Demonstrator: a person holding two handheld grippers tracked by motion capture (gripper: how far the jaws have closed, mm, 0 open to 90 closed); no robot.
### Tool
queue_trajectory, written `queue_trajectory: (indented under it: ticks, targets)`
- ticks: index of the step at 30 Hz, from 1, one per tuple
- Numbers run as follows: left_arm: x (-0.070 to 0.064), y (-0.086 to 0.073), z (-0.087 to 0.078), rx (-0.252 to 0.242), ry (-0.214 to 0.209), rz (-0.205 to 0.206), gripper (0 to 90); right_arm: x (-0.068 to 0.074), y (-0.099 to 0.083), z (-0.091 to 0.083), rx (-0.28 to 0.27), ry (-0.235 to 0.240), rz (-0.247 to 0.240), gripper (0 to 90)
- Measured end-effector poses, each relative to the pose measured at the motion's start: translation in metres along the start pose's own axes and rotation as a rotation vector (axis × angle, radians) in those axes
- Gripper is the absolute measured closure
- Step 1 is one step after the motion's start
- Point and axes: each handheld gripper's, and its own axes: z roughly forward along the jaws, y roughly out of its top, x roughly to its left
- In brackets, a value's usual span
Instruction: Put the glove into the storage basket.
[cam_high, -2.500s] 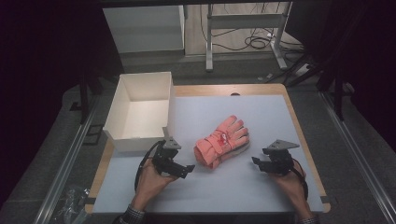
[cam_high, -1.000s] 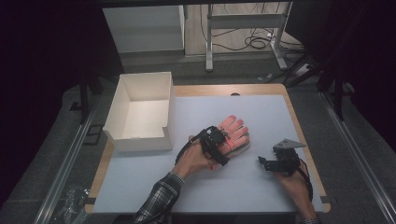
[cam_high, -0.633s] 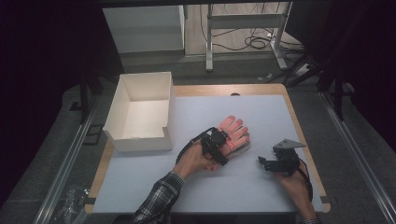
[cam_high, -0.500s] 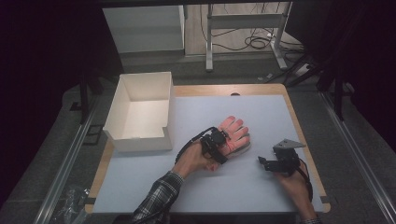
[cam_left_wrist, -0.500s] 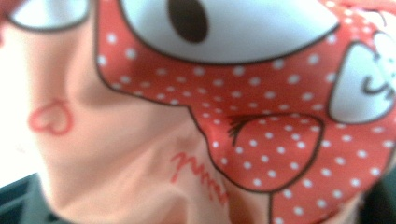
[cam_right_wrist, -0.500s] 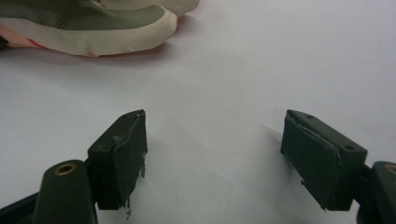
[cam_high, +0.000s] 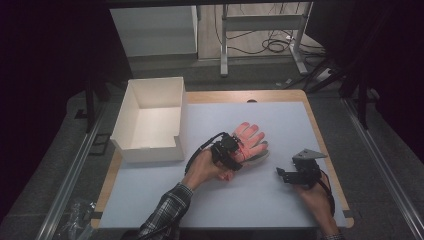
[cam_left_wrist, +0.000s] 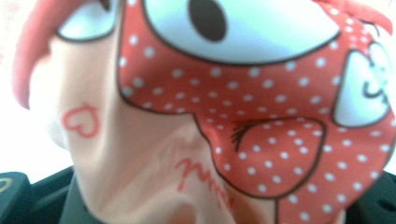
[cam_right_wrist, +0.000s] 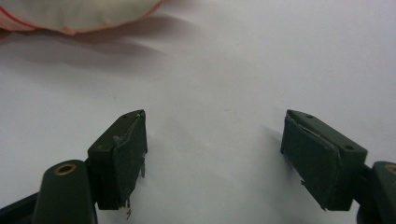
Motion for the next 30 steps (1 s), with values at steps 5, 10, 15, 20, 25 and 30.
queue_trajectory:
  ticks: [5, 10, 15, 20, 25, 30]
  targets:
    - [0.001, 0.003, -0.009, -0.016, 0.003, -0.019, 41.1, 0.0, 0.0, 0.0, 0.0, 0.0, 0.001, 22.7]
    - [0.001, 0.011, -0.025, -0.007, 0.035, -0.014, 40.6, 0.0, 0.0, 0.0, 0.0, -0.001, 0.001, 22.7]
    - [0.005, 0.017, -0.045, -0.021, 0.078, -0.025, 39.8, 0.0, 0.0, 0.0, -0.001, -0.001, 0.0, 22.7]
    - [0.009, 0.023, -0.063, -0.032, 0.104, -0.038, 39.6, 0.0, 0.0, 0.0, 0.0, 0.0, 0.001, 22.7]
    - [0.017, 0.028, -0.084, -0.047, 0.135, -0.068, 39.5, 0.0, 0.0, 0.0, 0.0, 0.001, 0.001, 22.6]
    - [0.03, 0.029, -0.104, -0.07, 0.151, -0.119, 39.4, 0.0, 0.0, 0.0, 0.0, 0.0, 0.001, 22.7]
